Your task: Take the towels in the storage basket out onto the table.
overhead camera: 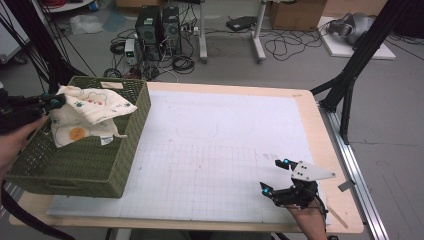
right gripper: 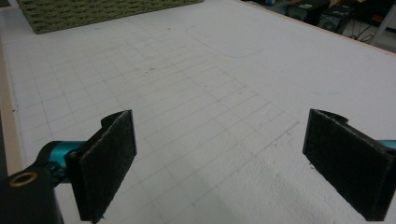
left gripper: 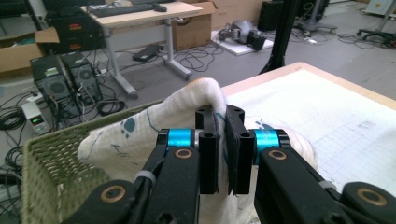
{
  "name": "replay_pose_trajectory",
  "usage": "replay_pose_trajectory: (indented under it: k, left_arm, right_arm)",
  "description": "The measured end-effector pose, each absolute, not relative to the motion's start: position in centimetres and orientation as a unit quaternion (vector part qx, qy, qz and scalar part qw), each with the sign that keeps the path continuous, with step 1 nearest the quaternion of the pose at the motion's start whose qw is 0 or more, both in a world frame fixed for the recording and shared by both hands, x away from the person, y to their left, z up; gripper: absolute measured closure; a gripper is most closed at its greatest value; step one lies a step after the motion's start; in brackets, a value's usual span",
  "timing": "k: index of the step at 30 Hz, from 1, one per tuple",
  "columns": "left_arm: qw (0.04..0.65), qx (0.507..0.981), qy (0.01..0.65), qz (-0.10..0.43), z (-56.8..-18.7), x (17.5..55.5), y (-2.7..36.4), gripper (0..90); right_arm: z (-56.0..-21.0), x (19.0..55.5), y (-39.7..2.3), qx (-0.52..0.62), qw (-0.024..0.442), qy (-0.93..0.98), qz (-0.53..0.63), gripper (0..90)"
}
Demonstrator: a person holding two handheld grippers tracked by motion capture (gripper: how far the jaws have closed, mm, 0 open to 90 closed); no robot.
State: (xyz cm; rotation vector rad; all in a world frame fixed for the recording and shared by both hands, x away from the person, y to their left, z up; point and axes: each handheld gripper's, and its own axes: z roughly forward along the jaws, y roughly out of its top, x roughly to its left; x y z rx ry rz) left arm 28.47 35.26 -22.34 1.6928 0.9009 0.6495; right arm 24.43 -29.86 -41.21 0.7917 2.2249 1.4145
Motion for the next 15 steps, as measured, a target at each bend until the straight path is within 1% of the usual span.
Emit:
replay_pose_trajectory:
  k: [15]
  left_arm:
    - [0.542,0.724,0.342,0.254,-21.9,29.4,31.3,84.7]
  right_arm:
    - [-41.2,24.4,-29.9,0.281,0.194,0.793,0.505,8.9]
